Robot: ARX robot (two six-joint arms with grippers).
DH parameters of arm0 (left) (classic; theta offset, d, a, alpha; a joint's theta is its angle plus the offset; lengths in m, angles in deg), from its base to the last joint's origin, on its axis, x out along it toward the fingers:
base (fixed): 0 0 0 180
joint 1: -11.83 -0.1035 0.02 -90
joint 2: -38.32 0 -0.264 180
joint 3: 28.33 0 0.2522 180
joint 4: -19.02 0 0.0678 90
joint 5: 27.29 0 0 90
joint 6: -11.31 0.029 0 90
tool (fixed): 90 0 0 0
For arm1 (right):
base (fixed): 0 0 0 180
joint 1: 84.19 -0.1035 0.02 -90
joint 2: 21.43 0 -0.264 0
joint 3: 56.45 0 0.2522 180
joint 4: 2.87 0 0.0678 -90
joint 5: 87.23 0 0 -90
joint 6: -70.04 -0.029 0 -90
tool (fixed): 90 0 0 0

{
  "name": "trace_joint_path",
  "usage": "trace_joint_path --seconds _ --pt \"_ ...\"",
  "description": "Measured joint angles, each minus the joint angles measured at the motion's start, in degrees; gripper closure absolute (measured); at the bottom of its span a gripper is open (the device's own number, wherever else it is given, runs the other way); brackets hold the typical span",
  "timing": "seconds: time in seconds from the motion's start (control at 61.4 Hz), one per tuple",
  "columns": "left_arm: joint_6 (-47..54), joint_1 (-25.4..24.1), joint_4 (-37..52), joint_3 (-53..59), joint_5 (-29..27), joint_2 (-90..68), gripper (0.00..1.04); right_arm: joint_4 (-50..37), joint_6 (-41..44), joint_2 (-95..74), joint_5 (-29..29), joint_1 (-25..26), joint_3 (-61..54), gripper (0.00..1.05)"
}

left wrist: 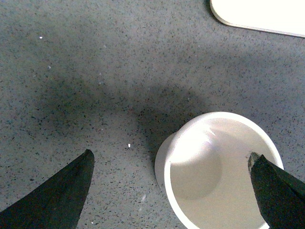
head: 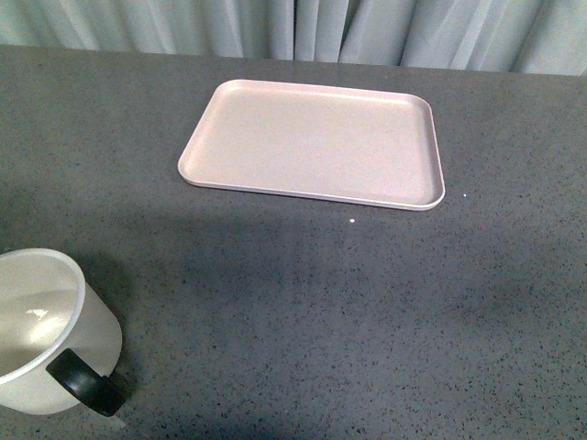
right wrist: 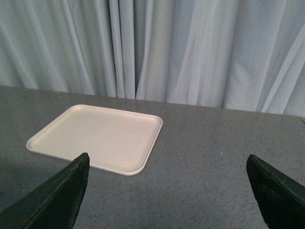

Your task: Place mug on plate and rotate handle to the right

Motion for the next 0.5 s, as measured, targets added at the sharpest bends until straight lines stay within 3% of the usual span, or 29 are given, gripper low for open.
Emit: trace_joint_path --seconds 0.505 --pt "1.84 1.51 5.03 0.00 -0.39 -11.56 0.09 0.00 0.00 0.00 0.00 0.02 0.00 0.09"
